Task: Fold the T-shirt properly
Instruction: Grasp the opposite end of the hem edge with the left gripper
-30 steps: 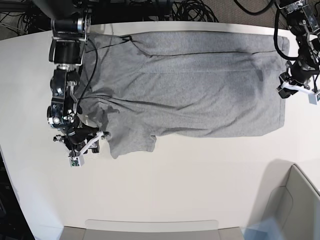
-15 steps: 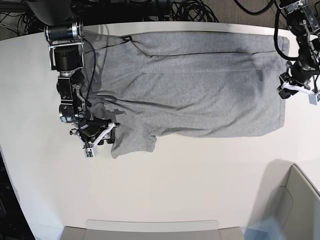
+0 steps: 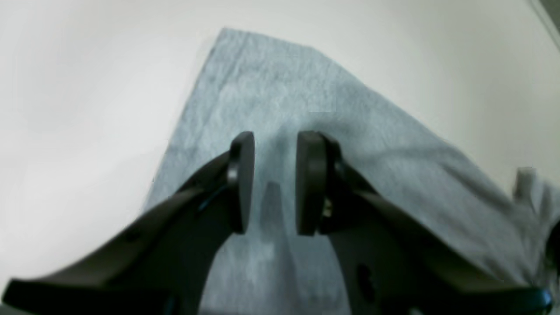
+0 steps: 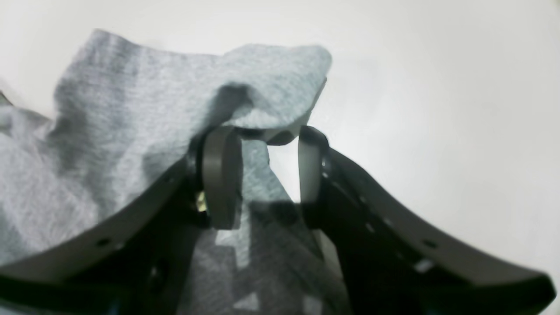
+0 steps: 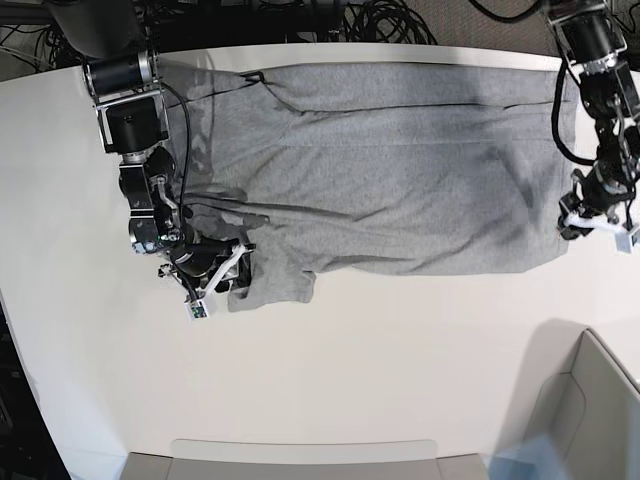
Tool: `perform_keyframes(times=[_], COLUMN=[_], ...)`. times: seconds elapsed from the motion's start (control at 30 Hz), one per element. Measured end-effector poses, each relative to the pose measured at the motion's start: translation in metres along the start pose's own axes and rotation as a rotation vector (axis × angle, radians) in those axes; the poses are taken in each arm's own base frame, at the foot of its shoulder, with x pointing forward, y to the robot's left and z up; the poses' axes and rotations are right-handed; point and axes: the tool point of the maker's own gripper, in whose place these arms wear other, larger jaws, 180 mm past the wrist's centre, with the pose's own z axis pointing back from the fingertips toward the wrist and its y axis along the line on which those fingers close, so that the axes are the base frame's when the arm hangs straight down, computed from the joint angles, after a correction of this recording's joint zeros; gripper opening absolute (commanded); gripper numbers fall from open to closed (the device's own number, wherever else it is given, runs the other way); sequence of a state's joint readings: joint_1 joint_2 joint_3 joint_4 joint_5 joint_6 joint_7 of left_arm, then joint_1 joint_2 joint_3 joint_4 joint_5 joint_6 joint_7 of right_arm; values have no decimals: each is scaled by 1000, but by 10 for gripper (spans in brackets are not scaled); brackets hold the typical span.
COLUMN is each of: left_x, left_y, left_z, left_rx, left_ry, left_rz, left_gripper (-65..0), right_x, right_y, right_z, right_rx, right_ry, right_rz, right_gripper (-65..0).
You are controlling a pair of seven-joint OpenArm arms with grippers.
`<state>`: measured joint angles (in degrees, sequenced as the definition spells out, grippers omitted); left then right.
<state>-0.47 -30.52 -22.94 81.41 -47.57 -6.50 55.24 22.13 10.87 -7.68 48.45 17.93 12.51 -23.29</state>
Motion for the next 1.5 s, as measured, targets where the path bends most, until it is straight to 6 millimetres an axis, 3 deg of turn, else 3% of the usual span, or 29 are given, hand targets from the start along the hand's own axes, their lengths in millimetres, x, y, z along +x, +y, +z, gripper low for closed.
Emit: perform_keyframes(times=[0.17, 0.3, 0.4, 0.57, 0.87, 1.07, 1.3, 1.5], left_x=[35, 35, 24, 20, 8, 5, -8, -11], left_y=[7, 11, 15, 11, 29, 14, 18, -1], left_z=[-30, -52, -64, -67, -70, -72, -85, -93], left_rx=[40, 72, 100, 96, 135, 45, 67, 63], left_ry=[-15, -1, 49, 67, 104, 118, 164, 191], left_rz=[-41, -72, -101, -122, -90, -155, -97, -207], left_gripper=[-467, -467, -467, -466, -465, -451, -451, -457], right_x=[0, -1, -1, -2, -3, -3, -2, -2], right_y=[0, -2, -3, -5, -12, -13, -12, -12], right_z=[0, 1, 2, 2, 5, 5, 5, 5], right_rx=[0, -2, 1, 0, -8, -10, -10, -10], right_ry=[-8, -8, -5, -5, -1, -1, 3, 5], right_rz=[-4, -2, 1, 3, 7, 8, 10, 11], right_gripper=[-413, -413, -413, -413, -413, -413, -413, -414])
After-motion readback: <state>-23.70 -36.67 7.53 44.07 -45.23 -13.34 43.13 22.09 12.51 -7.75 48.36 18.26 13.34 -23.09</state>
